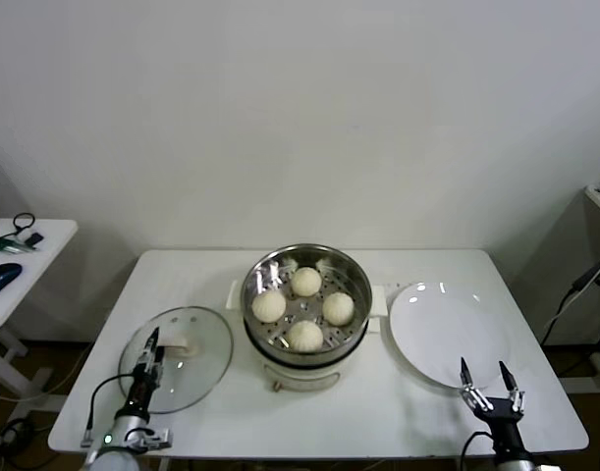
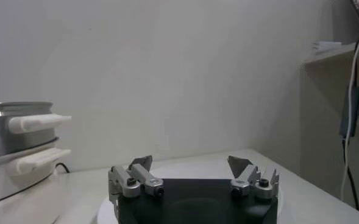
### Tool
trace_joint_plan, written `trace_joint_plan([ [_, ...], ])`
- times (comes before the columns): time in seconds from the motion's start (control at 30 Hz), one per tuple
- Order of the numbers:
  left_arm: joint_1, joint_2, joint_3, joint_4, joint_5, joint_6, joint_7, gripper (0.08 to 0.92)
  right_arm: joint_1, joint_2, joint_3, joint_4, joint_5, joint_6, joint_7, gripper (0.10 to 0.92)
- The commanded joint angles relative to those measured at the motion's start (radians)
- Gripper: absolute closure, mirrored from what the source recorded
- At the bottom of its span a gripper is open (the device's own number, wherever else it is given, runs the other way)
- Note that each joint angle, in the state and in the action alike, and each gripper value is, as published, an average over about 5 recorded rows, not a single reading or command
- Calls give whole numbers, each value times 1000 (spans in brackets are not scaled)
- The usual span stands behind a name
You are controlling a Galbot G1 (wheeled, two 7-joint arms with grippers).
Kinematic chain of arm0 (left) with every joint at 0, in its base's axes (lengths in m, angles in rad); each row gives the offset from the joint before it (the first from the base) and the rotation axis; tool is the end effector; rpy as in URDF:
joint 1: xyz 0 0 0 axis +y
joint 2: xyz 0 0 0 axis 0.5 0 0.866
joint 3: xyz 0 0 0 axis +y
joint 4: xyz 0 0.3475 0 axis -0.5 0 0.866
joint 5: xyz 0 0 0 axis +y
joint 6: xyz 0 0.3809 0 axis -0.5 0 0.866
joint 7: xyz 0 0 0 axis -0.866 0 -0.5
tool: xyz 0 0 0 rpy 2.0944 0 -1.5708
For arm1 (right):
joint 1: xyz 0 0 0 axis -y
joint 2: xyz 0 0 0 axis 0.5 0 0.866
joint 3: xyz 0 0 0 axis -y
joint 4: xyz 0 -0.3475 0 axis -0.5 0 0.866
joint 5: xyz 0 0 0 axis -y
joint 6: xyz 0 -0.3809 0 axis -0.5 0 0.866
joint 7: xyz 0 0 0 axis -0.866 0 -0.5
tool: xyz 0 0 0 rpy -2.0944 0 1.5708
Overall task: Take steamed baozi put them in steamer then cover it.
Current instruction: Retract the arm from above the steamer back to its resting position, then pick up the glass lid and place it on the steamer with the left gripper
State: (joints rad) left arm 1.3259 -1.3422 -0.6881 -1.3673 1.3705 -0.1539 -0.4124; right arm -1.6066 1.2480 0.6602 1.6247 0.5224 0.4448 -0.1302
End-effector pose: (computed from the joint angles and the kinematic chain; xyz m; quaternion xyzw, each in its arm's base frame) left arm 0.2439 0.1557 -0.4854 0.0061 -0.7012 -0.7124 0.0273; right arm 0.1635 -0.1529 -0.4489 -0.0270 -0.9978 -0.0610 0.0005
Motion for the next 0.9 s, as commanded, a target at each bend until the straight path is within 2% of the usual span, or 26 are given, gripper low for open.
trace_joint_plan([
  [0.03, -10, 2, 1, 23, 0, -9, -6, 527, 0, 1, 2, 2, 0, 1, 2, 203],
  [0.4, -18, 0, -7, 16, -15, -19, -12, 835, 1, 9, 6, 1, 2, 6, 4, 203],
  [0.53, -8, 4, -5, -28, -67, -23, -6, 861, -1, 8, 11, 4, 2, 7, 7, 203],
  [0.7, 32, 38, -6, -161, -146, -7, 37, 861, -1, 9, 24, 10, -25, -10, 38, 203],
  [0.8, 69, 95, -12, -265, -220, 27, 91, 861, 1, 12, 35, 7, -72, -30, 72, 203],
  [0.9, 114, 182, -22, -386, -361, 105, 203, 861, 0, 10, 36, 7, -89, -40, 84, 203],
])
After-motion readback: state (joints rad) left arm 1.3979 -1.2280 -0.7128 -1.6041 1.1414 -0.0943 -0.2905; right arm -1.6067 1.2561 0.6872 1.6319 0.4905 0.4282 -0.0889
